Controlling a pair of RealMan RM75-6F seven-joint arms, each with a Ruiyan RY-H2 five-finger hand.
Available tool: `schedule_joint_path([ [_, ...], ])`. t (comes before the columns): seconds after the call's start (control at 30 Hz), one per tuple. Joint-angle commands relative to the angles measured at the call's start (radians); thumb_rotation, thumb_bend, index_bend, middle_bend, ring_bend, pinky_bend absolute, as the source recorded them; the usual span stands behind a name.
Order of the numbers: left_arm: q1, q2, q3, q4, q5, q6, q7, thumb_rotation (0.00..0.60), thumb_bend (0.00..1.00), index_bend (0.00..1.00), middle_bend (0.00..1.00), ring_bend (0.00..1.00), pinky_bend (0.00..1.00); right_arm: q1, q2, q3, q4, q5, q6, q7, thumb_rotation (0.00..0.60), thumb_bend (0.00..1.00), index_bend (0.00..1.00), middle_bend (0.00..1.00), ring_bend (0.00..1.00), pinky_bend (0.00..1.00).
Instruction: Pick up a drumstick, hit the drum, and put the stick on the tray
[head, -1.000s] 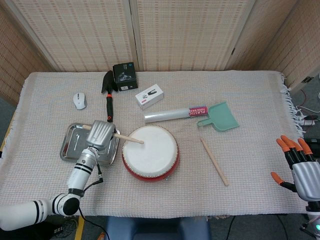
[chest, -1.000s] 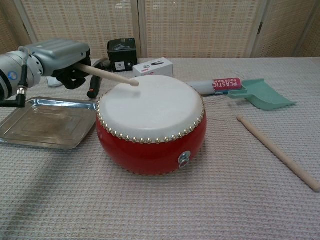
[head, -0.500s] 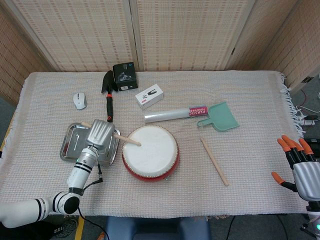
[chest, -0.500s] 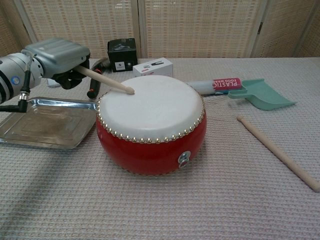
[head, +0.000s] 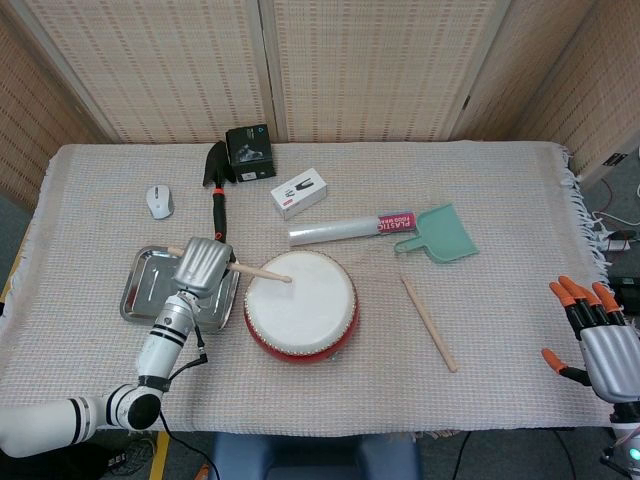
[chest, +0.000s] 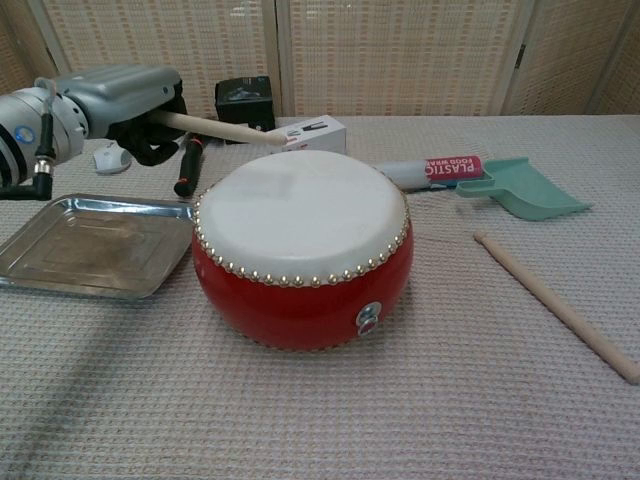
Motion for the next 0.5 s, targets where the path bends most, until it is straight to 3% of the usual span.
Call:
schedule_joint_path([
  [0.03,-0.019,-0.054,0.06,0.073,0.02,-0.002,0.101,0.6,0.71,1.0,1.0,1.0,1.0,0.007,0.007,-0.005,-0.017,0.018,-0.028,-0.017,0.6,0.21,0.0,0.02,0.0,0.0],
  [0.13,-0.019,-0.05,0.05,0.072,0.014,0.027,0.129,0.6,0.71,1.0,1.0,1.0,1.0,0.009,0.01,-0.004,-0.022,0.019,-0.032,-0.022,0.6,0.21,0.0,0.02,0.0,0.0],
  [0.23,0.008,-0.044,-0.016,0.023,-0.001,0.082,0.023,0.6,0.71,1.0,1.0,1.0,1.0,0.008,0.008,-0.003,-0.022,0.021,-0.029,-0.023,0.6,0.21,0.0,0.02,0.0,0.0],
  [0.33,0.026,-0.005,-0.067,-0.055,-0.037,0.057,-0.088,0.6,0.71,1.0,1.0,1.0,1.0,0.009,0.006,-0.003,-0.02,0.024,-0.032,-0.022,0.6,0.21,0.0,0.02,0.0,0.0],
  [0.5,0.007,0.006,-0.024,-0.05,-0.016,0.021,-0.042,0.6,0.71,1.0,1.0,1.0,1.0,0.008,0.004,-0.001,-0.019,0.023,-0.028,-0.023,0.6,0.21,0.0,0.02,0.0,0.0],
])
